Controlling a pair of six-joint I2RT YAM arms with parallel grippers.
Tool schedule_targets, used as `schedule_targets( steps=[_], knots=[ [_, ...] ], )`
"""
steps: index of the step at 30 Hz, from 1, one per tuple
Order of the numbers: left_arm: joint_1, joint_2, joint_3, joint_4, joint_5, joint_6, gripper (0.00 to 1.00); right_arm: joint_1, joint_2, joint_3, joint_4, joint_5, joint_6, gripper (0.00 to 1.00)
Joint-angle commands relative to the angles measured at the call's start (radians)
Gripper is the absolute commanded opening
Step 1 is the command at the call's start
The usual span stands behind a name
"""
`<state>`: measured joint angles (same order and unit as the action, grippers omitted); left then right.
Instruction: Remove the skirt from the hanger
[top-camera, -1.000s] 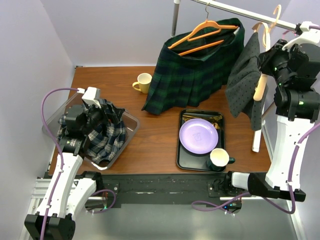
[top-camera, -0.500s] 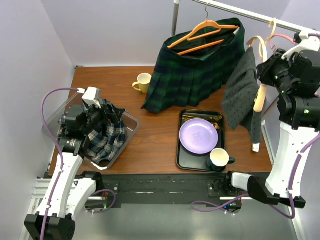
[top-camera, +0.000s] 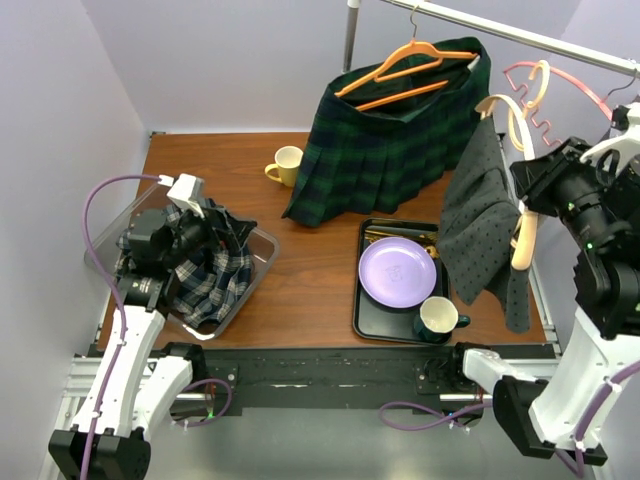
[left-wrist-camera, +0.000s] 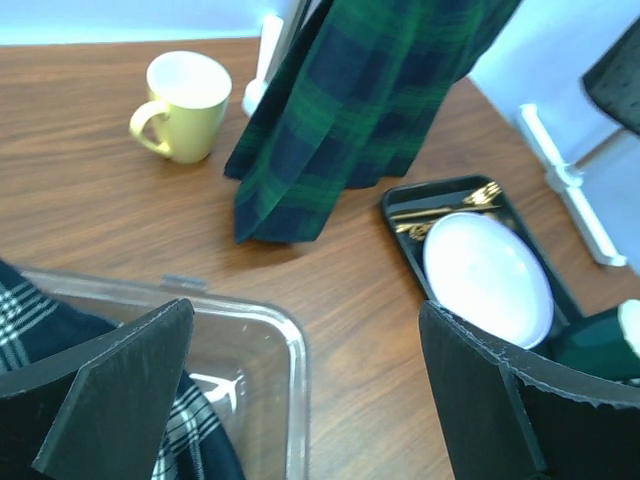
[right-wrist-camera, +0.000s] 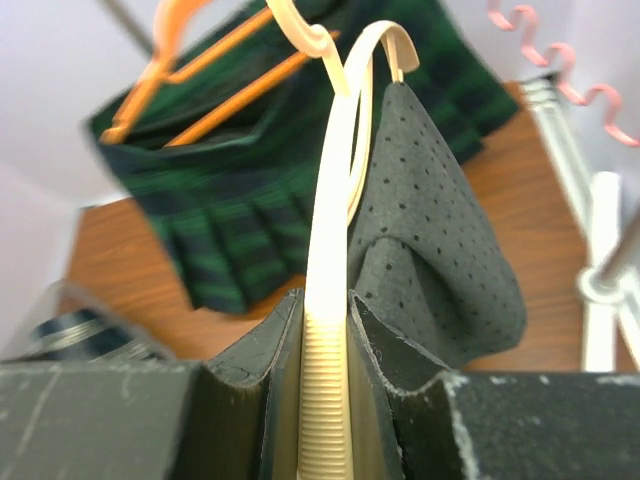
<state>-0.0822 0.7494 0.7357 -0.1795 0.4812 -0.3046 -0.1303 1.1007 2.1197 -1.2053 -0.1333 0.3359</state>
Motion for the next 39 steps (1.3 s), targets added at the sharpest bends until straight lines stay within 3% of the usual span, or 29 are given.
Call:
schedule_targets(
  steps=[1,6,9,11,14,15,22,26,34,37,39],
  knots=[
    [-0.005,-0.03,0.099,0.035,0.065,-0.041,1.0,-0.002,0.001,0.085,0.082,-0.215,0.058,0.0],
    [-0.005,-0.045,0.189,-0.024,0.066,-0.039,1.0,-0.002,0.025,0.241,0.076,-0.267,0.126,0.0],
    [-0.005,-0.061,0.228,-0.049,0.068,-0.034,1.0,-0.002,0.042,0.339,0.14,-0.388,0.178,0.0],
    [-0.005,-0.071,0.241,-0.055,0.074,-0.037,1.0,-0.003,0.024,0.295,0.234,-0.536,0.263,0.0],
    [-0.005,-0.087,0.26,-0.058,0.097,-0.047,1.0,-0.002,-0.045,0.12,0.519,-0.673,0.429,0.0],
    [-0.005,-0.09,0.263,-0.058,0.106,-0.048,1.0,-0.002,-0.058,0.082,0.646,-0.686,0.464,0.0],
    [-0.005,-0.105,0.292,0.043,0.226,-0.14,1.0,-0.003,-0.102,-0.189,1.021,-0.727,0.727,0.0],
    [-0.005,-0.105,0.272,0.153,0.276,-0.232,1.0,-0.003,-0.072,-0.236,1.073,-0.738,0.746,0.0],
    [-0.005,-0.099,0.252,0.166,0.255,-0.257,1.0,0.018,0.072,-0.195,1.133,-0.75,0.767,0.0],
    [-0.005,-0.105,0.208,0.23,0.246,-0.274,1.0,0.153,0.146,-0.138,1.072,-0.697,0.67,0.0],
    [-0.005,-0.096,0.197,0.227,0.244,-0.263,1.0,0.291,0.186,-0.057,0.925,-0.635,0.582,0.0]
  ],
)
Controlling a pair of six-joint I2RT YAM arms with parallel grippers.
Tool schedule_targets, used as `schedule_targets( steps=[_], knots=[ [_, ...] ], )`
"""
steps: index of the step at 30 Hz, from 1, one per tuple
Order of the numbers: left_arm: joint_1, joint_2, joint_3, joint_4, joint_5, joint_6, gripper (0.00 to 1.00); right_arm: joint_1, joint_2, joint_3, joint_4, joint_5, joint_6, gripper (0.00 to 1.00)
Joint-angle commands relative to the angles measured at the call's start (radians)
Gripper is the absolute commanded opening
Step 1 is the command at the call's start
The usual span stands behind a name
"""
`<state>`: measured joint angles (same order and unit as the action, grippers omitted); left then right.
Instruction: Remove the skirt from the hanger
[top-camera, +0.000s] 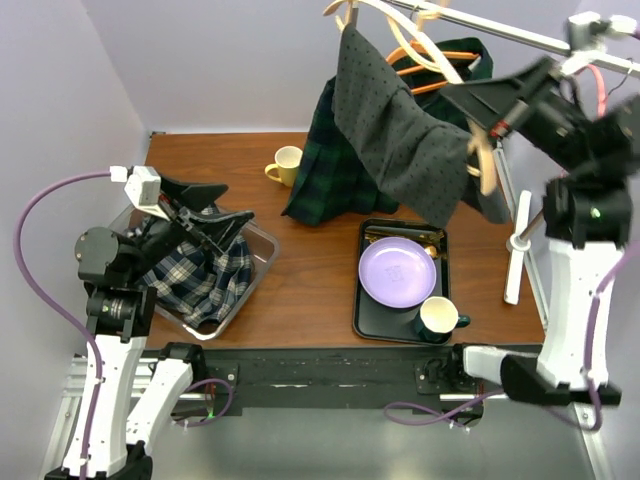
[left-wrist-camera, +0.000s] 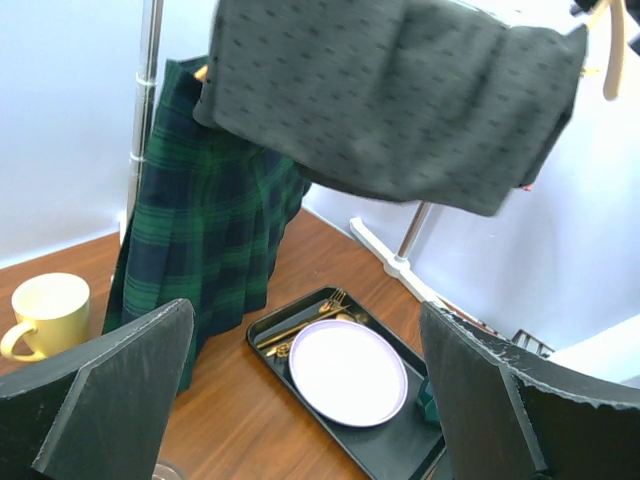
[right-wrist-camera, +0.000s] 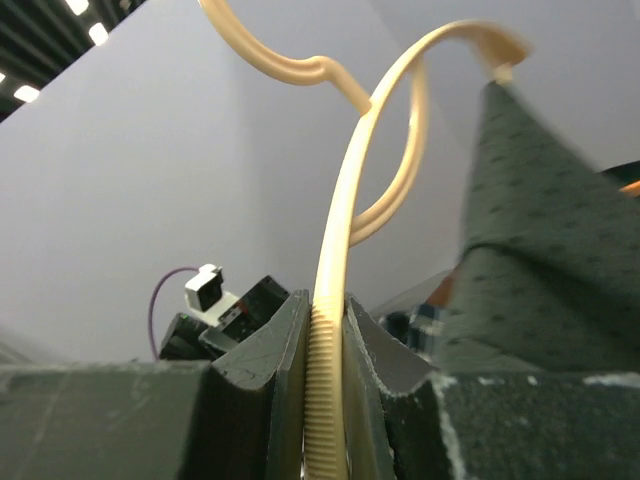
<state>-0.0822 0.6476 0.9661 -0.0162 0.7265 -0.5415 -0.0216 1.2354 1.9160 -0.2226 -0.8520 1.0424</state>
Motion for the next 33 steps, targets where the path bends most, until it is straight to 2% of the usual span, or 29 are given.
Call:
schedule_targets(
  steps=[1,4,11,19,28,33],
  knots=[
    [-0.005,0.01,-0.032,0.036,-0.012,-0.015,1.0,0.218,0.062,0.147,-0.063,0.096,-0.169,0.0],
    [-0.005,0.021,-0.017,-0.042,-0.051,0.029,1.0,0.267,0.046,0.072,-0.005,0.123,-0.159,0.0],
    [-0.005,0.011,0.011,-0.064,-0.087,0.057,1.0,0.36,0.029,-0.031,0.085,0.157,-0.122,0.0],
    [-0.005,0.037,0.026,0.002,-0.064,0.02,1.0,0.494,0.039,-0.067,0.112,0.177,-0.127,0.0],
    [-0.007,0.073,-0.013,0.168,-0.022,-0.061,1.0,0.598,0.052,-0.077,0.137,0.235,-0.134,0.0],
    [-0.01,0.103,-0.007,0.148,-0.07,-0.018,0.99,0.655,0.07,-0.077,0.138,0.272,-0.15,0.0]
  ],
)
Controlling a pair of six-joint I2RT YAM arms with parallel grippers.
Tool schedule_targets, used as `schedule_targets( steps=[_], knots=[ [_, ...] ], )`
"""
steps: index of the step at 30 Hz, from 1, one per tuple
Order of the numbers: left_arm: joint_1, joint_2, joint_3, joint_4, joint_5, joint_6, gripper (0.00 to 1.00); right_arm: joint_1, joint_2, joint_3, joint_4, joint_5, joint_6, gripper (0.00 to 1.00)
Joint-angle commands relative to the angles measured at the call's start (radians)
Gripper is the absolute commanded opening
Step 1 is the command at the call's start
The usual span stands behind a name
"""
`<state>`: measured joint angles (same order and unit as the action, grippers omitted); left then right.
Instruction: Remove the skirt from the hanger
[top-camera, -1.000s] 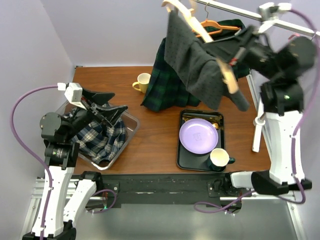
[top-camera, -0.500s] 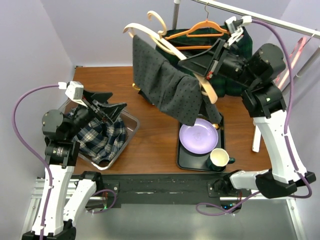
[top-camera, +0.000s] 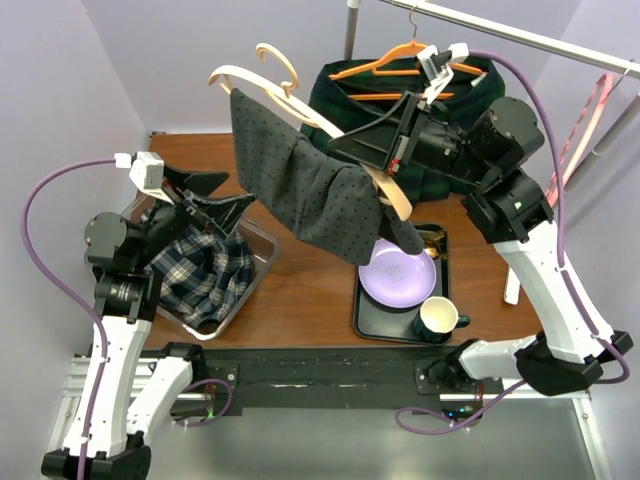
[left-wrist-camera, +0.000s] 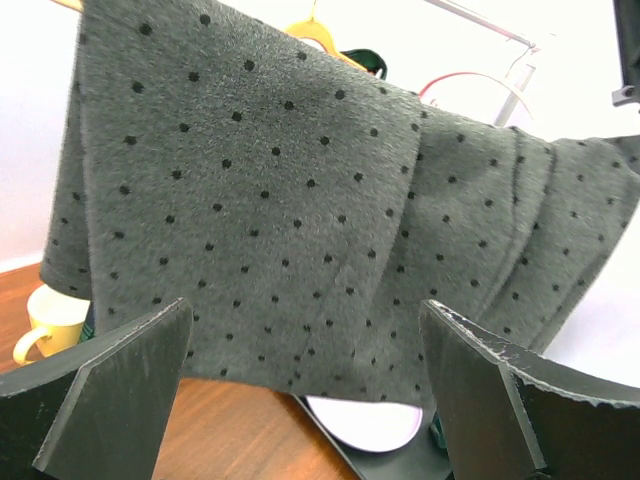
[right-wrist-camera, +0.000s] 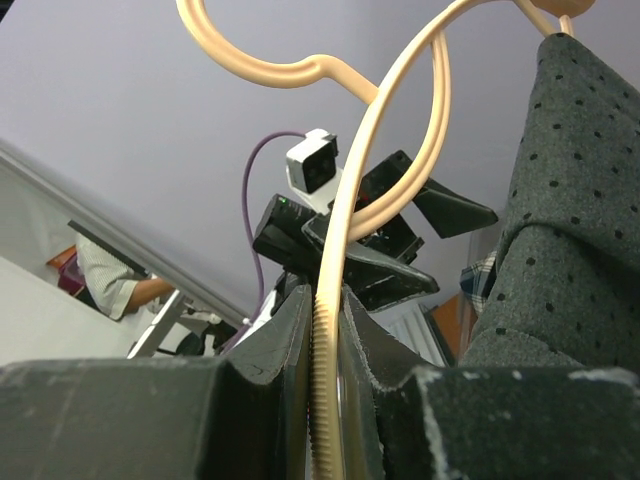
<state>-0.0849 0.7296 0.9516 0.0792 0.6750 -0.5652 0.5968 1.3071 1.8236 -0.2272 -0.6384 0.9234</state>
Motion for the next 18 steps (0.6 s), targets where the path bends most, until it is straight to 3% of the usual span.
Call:
schedule_targets(
  steps=[1,11,18],
  knots=[
    [-0.016,0.031,0.009,0.06,-0.017,0.007,0.99,0.05,0.001,0.016,0.143,0.071,-0.035,0.0],
    [-0.15,0.074,-0.033,0.156,-0.051,0.044,0.99,0.118,0.038,0.006,0.169,0.132,-0.06,0.0],
    [-0.205,0.14,-0.014,0.05,-0.285,0.14,0.86,0.152,0.027,-0.036,0.209,0.143,-0.049,0.0]
  ],
)
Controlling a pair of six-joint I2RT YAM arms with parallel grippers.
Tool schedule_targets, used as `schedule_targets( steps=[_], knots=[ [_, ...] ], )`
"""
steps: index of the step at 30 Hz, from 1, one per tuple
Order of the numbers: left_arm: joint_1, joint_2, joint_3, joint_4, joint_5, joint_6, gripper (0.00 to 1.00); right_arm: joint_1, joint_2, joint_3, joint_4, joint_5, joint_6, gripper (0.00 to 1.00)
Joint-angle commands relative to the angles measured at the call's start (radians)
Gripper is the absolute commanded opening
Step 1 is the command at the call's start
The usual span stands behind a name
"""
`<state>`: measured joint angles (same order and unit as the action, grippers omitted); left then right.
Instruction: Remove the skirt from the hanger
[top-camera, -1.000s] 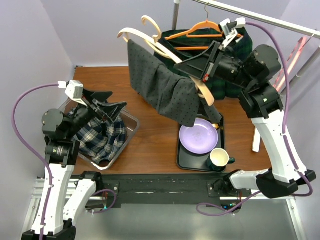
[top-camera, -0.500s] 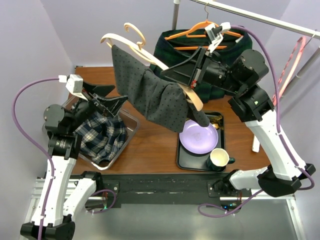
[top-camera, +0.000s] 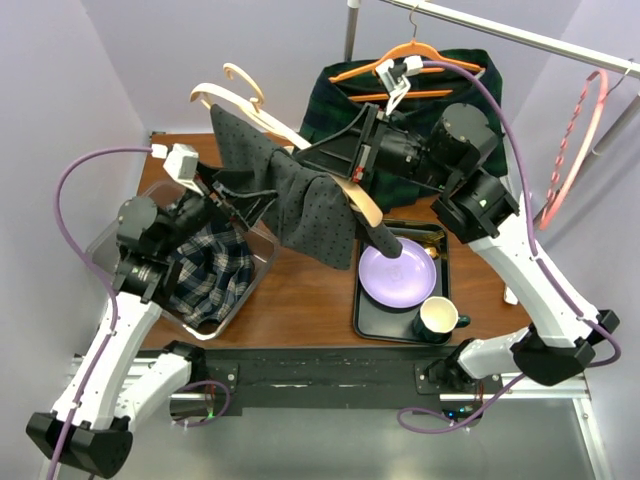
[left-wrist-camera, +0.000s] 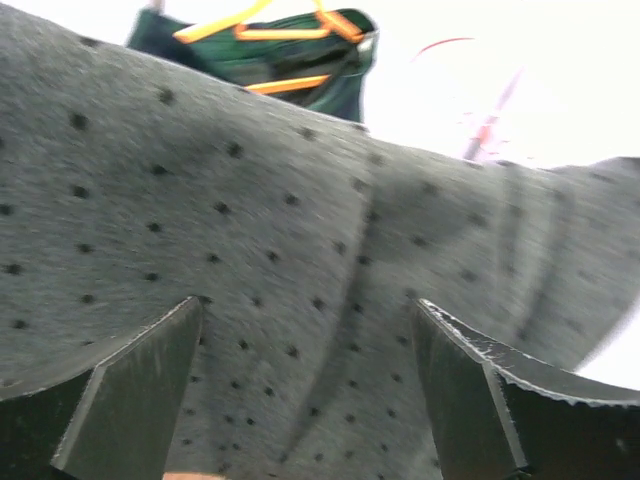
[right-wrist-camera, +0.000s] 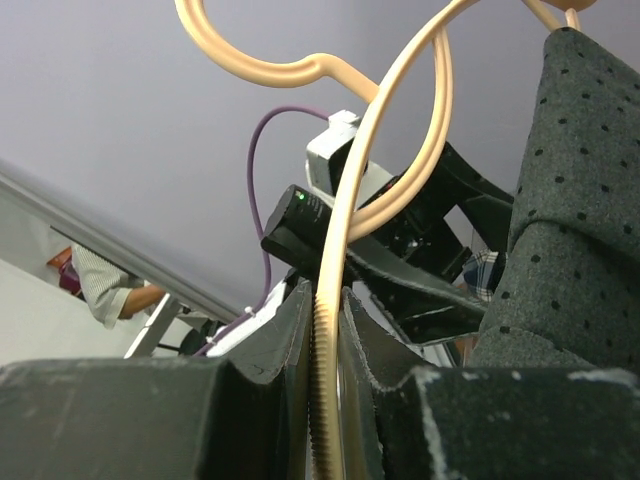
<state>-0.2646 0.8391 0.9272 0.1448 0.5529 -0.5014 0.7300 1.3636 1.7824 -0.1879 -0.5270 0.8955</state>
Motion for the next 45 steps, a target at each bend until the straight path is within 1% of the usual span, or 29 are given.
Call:
schedule_targets(
  steps=[1,2,4,5,7,8,10,11,16,18,19,21,24,27,32,34,35,36,38,39,41,42,43,45],
  knots=[
    [-0.038,0.047,0.012,-0.02,-0.174,0.084,0.84,0.023,-0.031,0.0,0.173,0.032,-0.02,0.0],
    [-0.042,0.055,0.013,-0.021,-0.177,0.092,0.78,0.025,-0.034,-0.003,0.177,0.032,-0.02,0.0],
    [-0.056,0.077,0.016,-0.011,-0.182,0.093,0.71,0.031,-0.038,-0.014,0.183,0.032,-0.018,0.0],
    [-0.062,0.084,0.016,-0.007,-0.182,0.093,0.62,0.031,-0.04,-0.017,0.183,0.032,-0.018,0.0],
    [-0.073,0.095,0.019,0.001,-0.18,0.092,0.47,0.034,-0.04,-0.02,0.185,0.03,-0.02,0.0],
    [-0.076,0.097,0.019,-0.001,-0.179,0.09,0.26,0.034,-0.041,-0.021,0.18,0.032,-0.024,0.0],
    [-0.076,0.077,0.018,-0.013,-0.192,0.086,0.04,0.034,-0.049,-0.025,0.159,0.045,-0.053,0.0],
    [-0.076,0.066,0.016,-0.02,-0.205,0.086,0.0,0.034,-0.055,-0.026,0.13,0.068,-0.067,0.0],
    [-0.076,-0.041,0.038,-0.142,-0.293,0.11,0.0,0.032,-0.096,-0.04,0.035,0.159,-0.186,0.0],
    [-0.076,-0.078,0.071,-0.253,-0.361,0.136,0.0,0.032,-0.113,-0.064,-0.008,0.229,-0.233,0.0],
    [-0.076,-0.11,0.085,-0.283,-0.382,0.147,0.0,0.032,-0.129,-0.072,-0.022,0.249,-0.246,0.0],
    [-0.076,-0.136,0.139,-0.353,-0.439,0.176,0.0,0.034,-0.136,-0.101,-0.064,0.303,-0.28,0.0],
    [-0.076,-0.164,0.24,-0.433,-0.496,0.204,0.0,0.034,-0.159,-0.165,-0.096,0.341,-0.303,0.0],
    [-0.076,-0.158,0.347,-0.482,-0.518,0.222,0.0,0.032,-0.185,-0.237,-0.102,0.349,-0.317,0.0],
    [-0.076,-0.138,0.493,-0.51,-0.544,0.242,0.0,0.032,-0.225,-0.297,-0.142,0.421,-0.349,0.0],
    [-0.076,-0.132,0.531,-0.527,-0.594,0.251,0.0,0.034,-0.241,-0.307,-0.157,0.446,-0.363,0.0],
    [-0.076,-0.129,0.577,-0.534,-0.617,0.268,0.0,0.032,-0.244,-0.319,-0.169,0.462,-0.366,0.0],
    [-0.076,-0.12,0.603,-0.556,-0.672,0.277,0.0,0.034,-0.25,-0.324,-0.174,0.47,-0.371,0.0],
    [-0.076,-0.107,0.668,-0.57,-0.729,0.314,0.0,0.032,-0.256,-0.34,-0.183,0.489,-0.374,0.0],
    [-0.076,-0.1,0.685,-0.577,-0.79,0.329,0.0,0.032,-0.259,-0.345,-0.186,0.492,-0.375,0.0],
    [-0.076,-0.092,0.72,-0.577,-0.846,0.378,0.0,0.032,-0.262,-0.351,-0.197,0.499,-0.38,0.0],
    [-0.076,-0.083,0.725,-0.571,-0.901,0.395,0.0,0.032,-0.265,-0.354,-0.2,0.502,-0.38,0.0],
    [-0.076,-0.08,0.726,-0.565,-0.927,0.415,0.0,0.032,-0.273,-0.357,-0.202,0.507,-0.382,0.0],
    [-0.076,-0.066,0.702,-0.539,-1.011,0.472,0.0,0.032,-0.285,-0.365,-0.203,0.516,-0.383,0.0]
  ],
)
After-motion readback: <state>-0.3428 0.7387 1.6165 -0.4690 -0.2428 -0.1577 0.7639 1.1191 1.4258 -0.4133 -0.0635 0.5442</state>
